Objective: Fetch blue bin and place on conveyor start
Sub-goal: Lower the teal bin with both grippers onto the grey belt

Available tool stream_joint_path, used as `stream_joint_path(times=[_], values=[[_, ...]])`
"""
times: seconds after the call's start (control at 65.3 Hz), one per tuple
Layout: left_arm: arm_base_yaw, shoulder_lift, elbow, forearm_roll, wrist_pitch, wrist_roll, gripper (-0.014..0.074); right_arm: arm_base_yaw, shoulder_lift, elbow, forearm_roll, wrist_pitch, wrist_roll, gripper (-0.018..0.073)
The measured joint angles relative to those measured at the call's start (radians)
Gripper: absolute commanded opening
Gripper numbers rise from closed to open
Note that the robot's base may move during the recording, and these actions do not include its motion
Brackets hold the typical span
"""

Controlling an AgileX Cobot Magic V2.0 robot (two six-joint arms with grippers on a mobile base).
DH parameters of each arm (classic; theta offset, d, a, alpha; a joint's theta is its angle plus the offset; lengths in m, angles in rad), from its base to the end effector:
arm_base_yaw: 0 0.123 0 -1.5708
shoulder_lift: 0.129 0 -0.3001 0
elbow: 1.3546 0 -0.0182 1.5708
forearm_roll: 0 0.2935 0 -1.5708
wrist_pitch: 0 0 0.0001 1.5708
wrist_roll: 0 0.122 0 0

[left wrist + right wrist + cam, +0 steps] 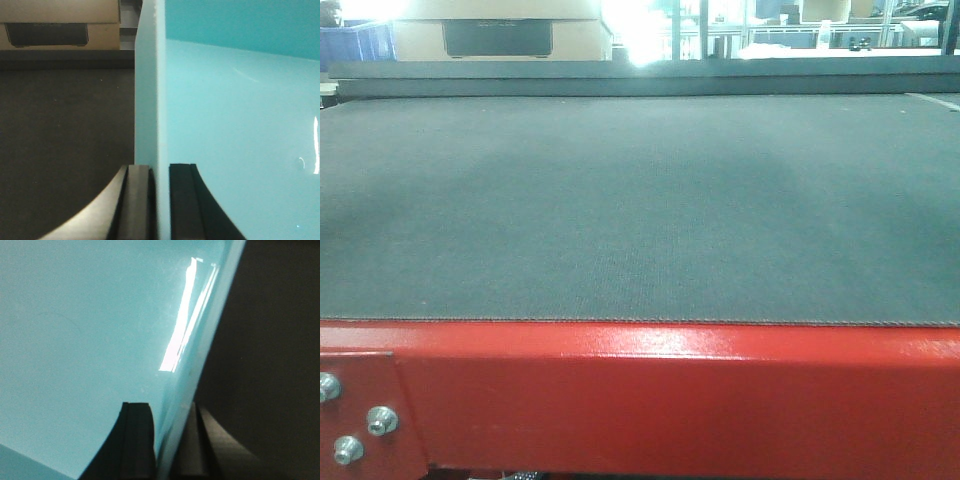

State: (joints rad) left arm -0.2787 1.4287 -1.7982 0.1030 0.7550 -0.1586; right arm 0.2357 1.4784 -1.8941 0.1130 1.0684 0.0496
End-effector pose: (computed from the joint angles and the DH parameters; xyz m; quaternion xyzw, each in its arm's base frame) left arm 0.3560 -0.0929 0.5333 0.0574 0.8013 -0.0793 0.5903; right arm 0.3492 0.0963 0.5154 -0.0813 0.8711 0.1243 0.4681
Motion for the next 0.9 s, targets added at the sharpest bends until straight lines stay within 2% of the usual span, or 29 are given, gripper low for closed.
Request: stream_joint_path(times=[0.903], values=[[0.000, 0.000, 0.000, 0.000, 0.000, 0.000, -0.0111, 0.000, 0.000, 0.000, 0.000, 0.000, 0.000, -0.0153]])
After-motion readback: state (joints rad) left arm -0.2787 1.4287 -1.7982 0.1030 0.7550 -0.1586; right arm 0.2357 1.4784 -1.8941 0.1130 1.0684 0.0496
